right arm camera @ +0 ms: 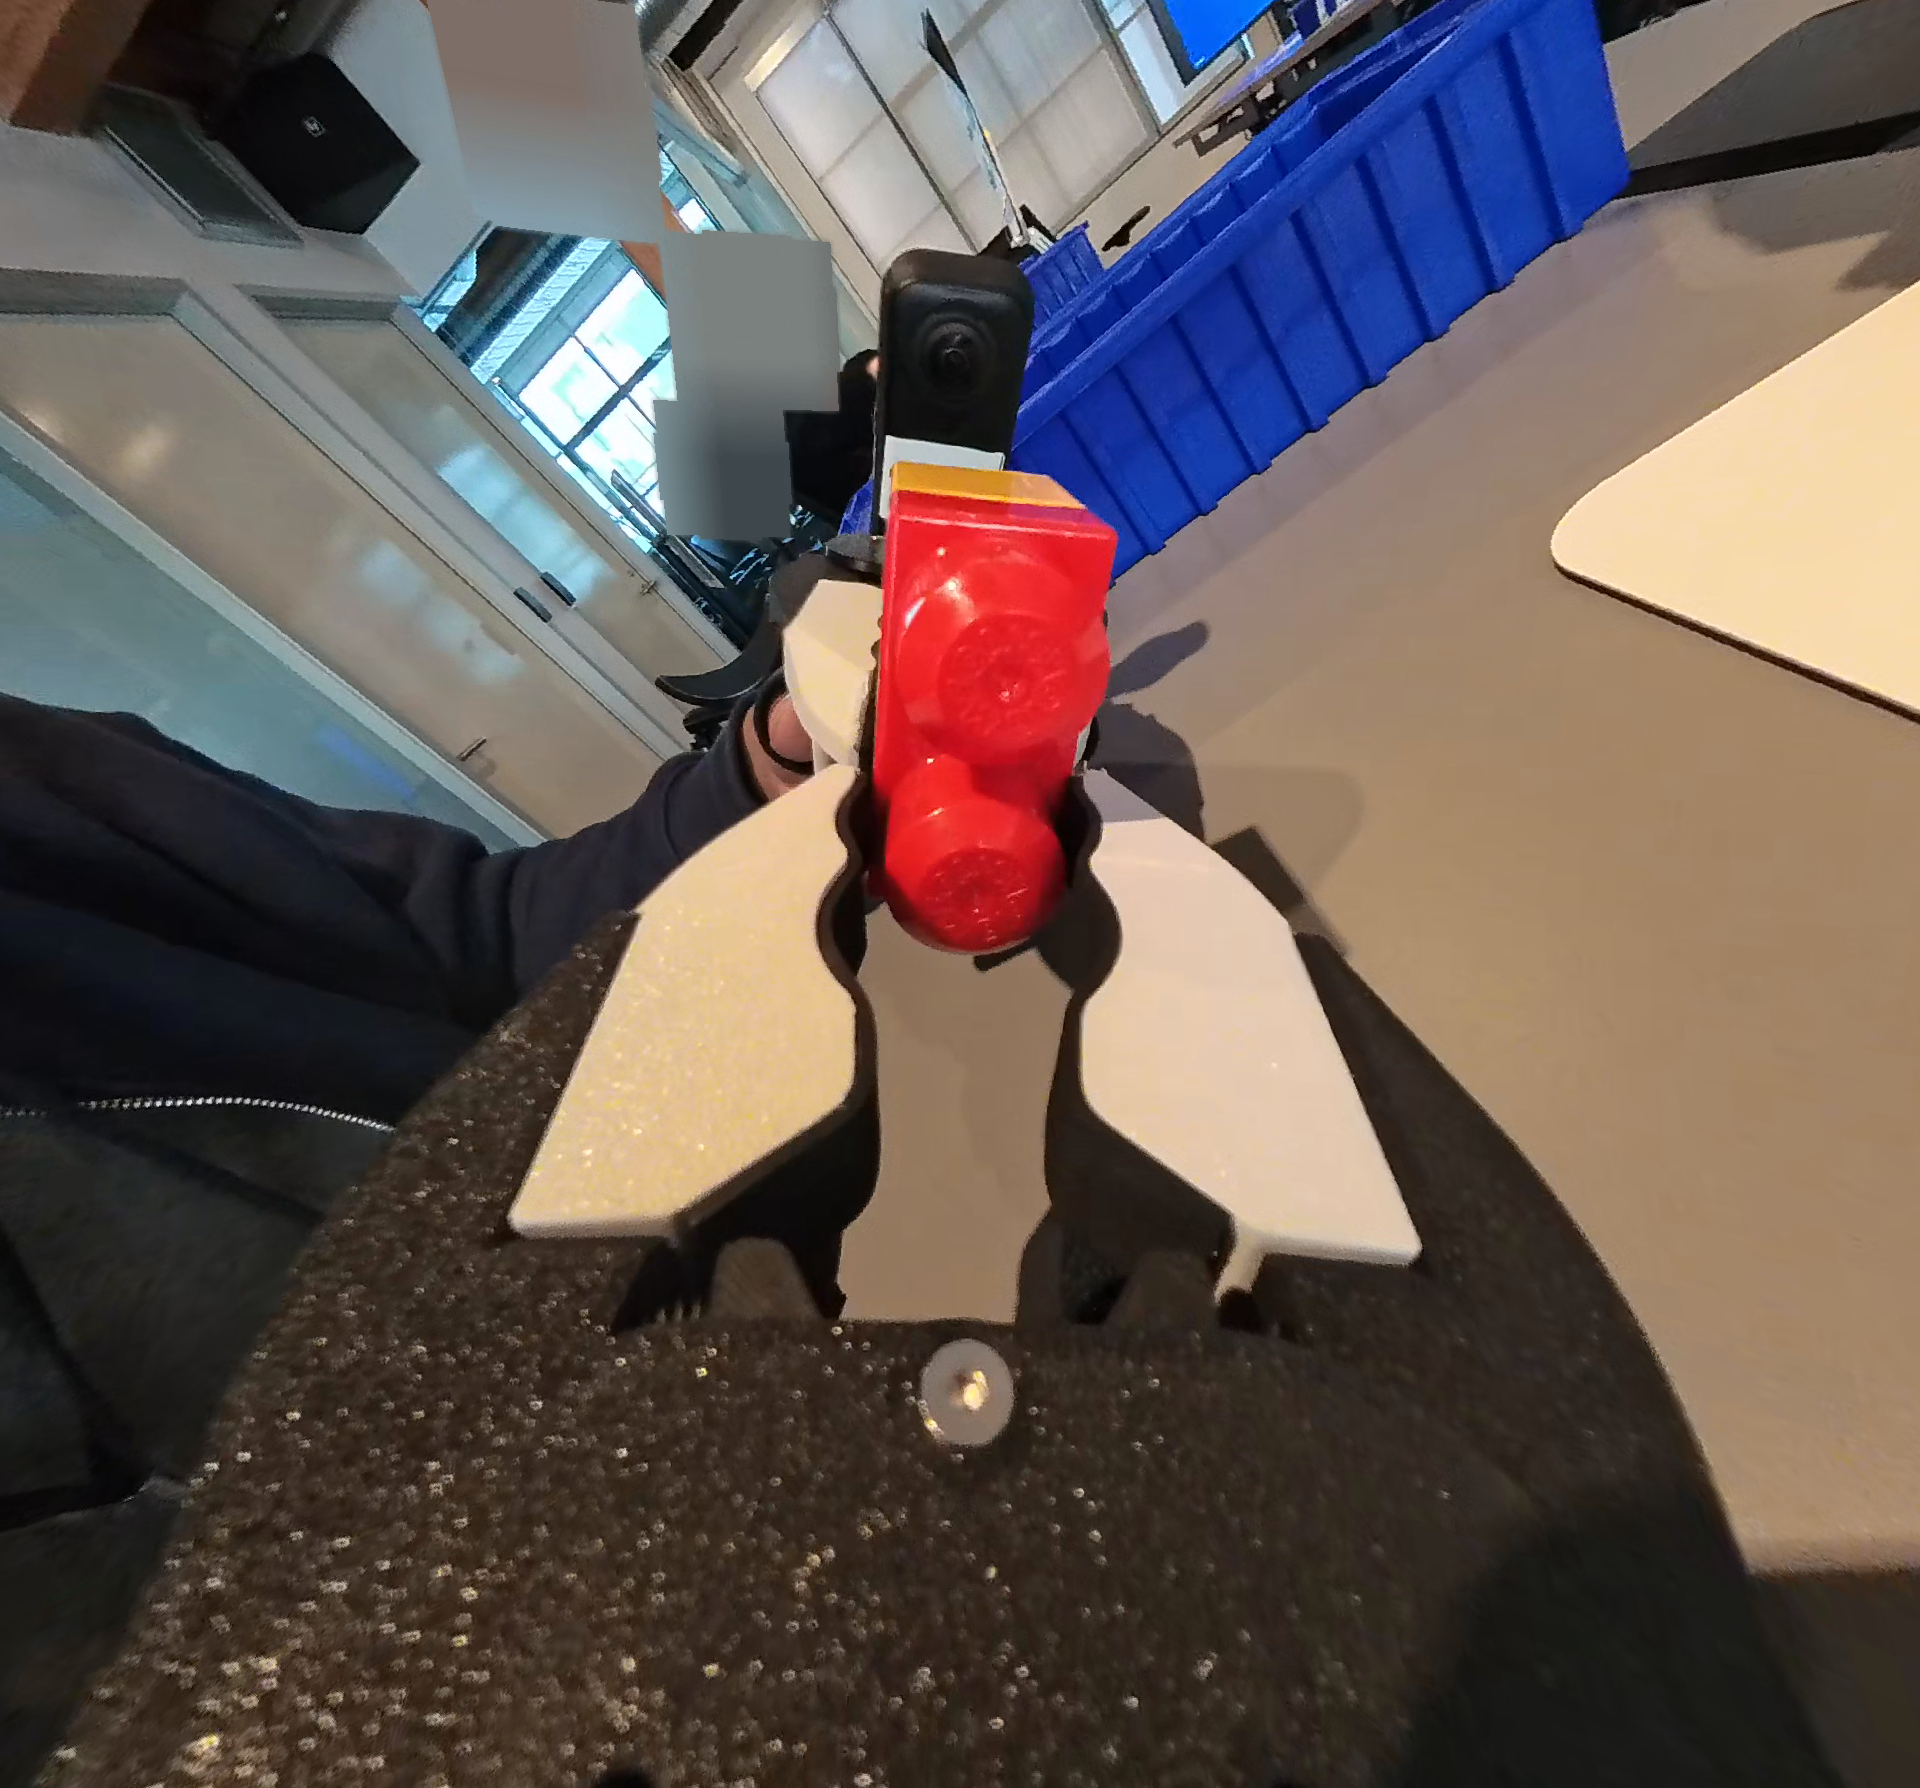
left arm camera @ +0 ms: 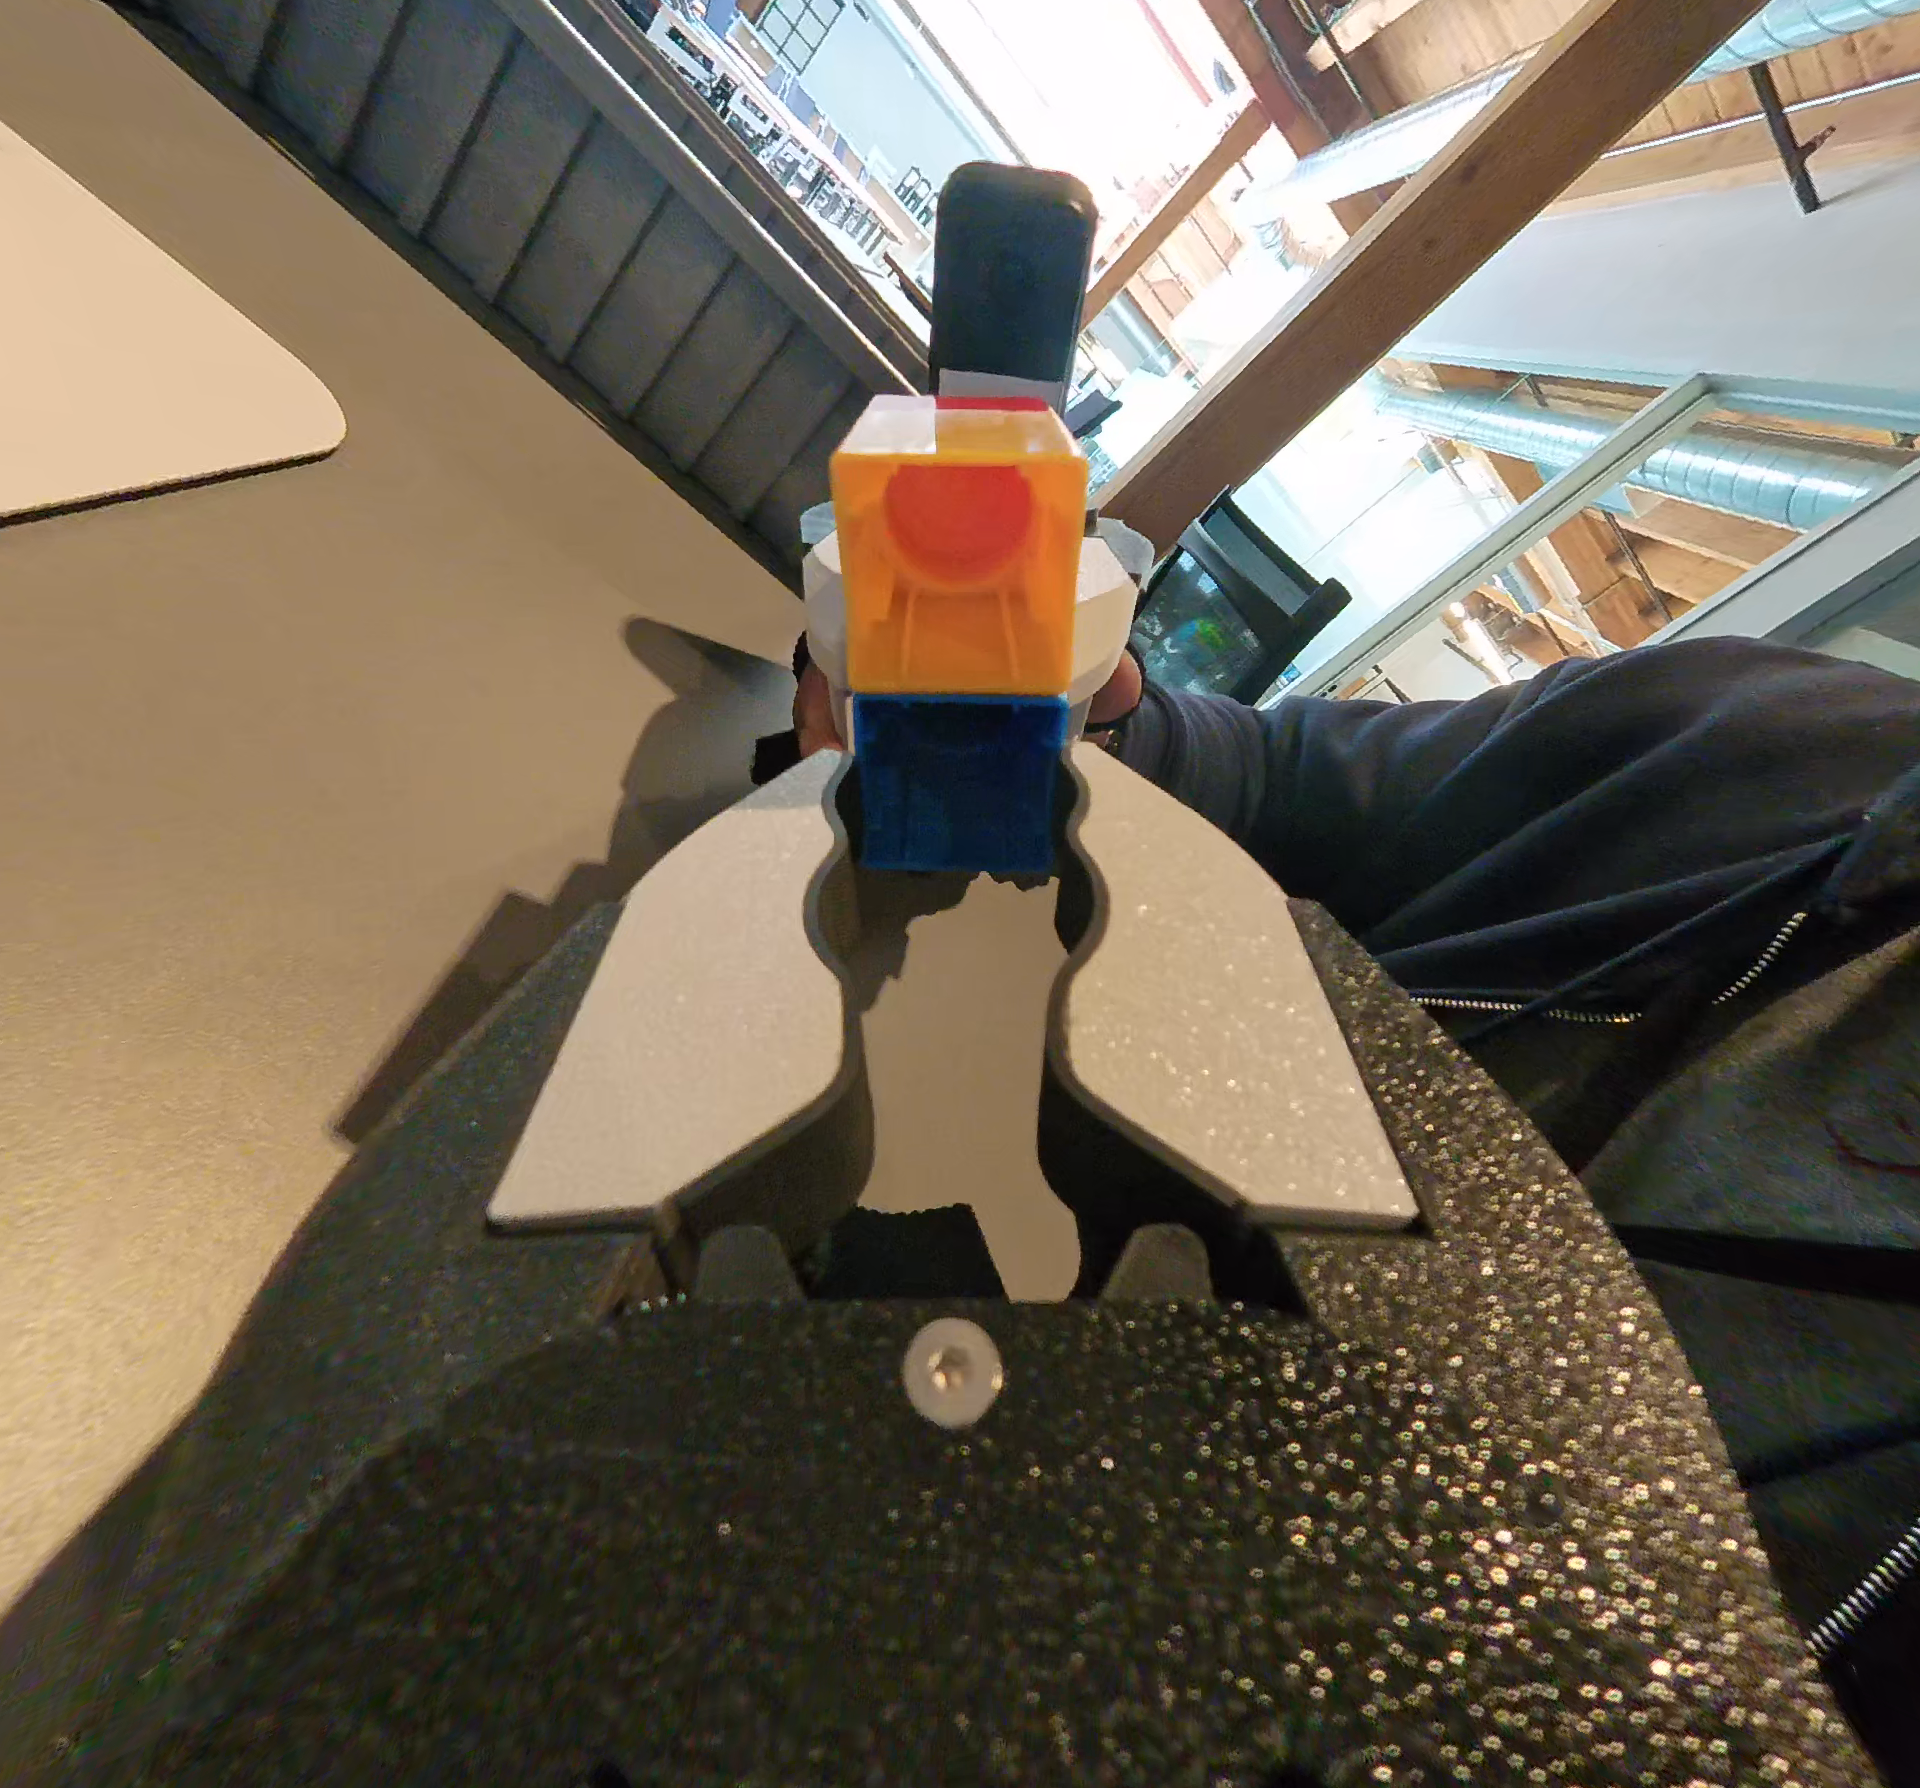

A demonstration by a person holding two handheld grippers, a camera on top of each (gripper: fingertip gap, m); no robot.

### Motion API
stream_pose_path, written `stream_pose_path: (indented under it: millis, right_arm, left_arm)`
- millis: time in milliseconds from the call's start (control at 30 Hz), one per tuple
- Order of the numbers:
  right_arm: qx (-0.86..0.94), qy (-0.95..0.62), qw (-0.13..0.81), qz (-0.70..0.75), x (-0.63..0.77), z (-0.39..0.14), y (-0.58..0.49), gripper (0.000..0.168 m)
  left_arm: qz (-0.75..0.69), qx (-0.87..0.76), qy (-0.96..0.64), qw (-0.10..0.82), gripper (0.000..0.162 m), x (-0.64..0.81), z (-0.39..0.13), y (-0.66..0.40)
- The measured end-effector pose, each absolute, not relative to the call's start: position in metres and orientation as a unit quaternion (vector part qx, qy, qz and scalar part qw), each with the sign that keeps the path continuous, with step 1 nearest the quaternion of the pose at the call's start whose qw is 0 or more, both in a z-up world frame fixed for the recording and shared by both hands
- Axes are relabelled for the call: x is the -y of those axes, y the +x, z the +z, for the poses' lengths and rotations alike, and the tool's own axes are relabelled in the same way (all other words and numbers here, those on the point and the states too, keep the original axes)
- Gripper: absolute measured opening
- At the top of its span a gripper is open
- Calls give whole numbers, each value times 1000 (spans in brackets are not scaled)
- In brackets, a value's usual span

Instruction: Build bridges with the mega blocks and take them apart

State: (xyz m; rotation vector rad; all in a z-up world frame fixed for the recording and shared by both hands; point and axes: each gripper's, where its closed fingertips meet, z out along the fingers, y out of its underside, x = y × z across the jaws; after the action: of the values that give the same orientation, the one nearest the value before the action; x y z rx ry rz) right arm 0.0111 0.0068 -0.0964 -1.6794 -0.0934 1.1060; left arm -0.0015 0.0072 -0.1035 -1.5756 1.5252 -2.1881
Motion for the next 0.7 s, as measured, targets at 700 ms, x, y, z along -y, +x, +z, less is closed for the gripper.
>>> stream_pose_path:
  millis: [700]
  right_arm:
    - [79, -688, 691, 206, 20, -5, 65, 34]
  left_arm:
    - [-727, -466, -491, 115, 39, -28, -81, -1]
